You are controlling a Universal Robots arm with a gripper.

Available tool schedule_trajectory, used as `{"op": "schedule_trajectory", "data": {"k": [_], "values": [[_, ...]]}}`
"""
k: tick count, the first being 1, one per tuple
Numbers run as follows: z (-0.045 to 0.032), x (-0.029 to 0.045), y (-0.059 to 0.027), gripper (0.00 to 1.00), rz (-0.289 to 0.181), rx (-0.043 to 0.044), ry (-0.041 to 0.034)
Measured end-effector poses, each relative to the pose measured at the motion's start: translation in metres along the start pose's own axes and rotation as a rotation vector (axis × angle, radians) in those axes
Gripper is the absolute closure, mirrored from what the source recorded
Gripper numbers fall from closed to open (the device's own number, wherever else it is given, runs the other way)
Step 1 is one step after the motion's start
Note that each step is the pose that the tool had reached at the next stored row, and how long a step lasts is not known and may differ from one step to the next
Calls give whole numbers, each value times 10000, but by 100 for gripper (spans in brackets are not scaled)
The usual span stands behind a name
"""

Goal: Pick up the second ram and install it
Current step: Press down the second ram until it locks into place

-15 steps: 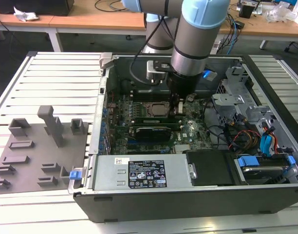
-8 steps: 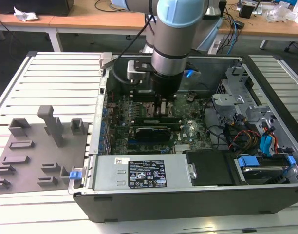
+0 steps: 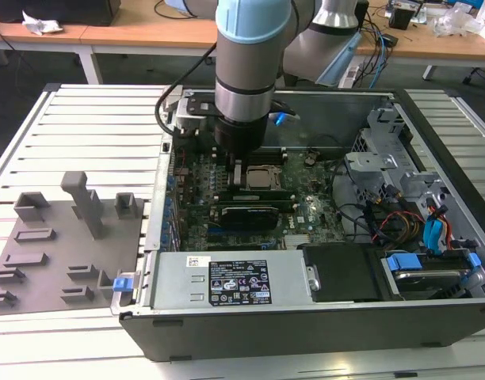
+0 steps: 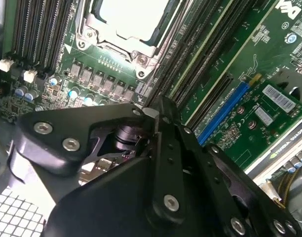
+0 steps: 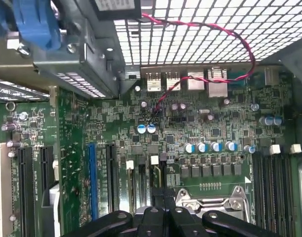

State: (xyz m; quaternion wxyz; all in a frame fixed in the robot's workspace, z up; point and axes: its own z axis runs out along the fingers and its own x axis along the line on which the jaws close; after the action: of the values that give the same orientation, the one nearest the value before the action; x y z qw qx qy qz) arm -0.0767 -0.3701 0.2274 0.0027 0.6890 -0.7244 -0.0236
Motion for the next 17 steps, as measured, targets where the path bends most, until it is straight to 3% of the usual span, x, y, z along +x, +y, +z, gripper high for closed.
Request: {"op": "schedule_trajectory", "data": {"k": [3, 5, 7, 13, 17], "values": [[6, 0, 2, 89, 0, 0, -12], [-79, -4, 4, 89, 1, 3, -19], [-112, -3, 6, 89, -1, 4, -21], [-19, 4, 9, 89, -1, -7, -20], [-10, 2, 8, 89, -1, 5, -35]]}}
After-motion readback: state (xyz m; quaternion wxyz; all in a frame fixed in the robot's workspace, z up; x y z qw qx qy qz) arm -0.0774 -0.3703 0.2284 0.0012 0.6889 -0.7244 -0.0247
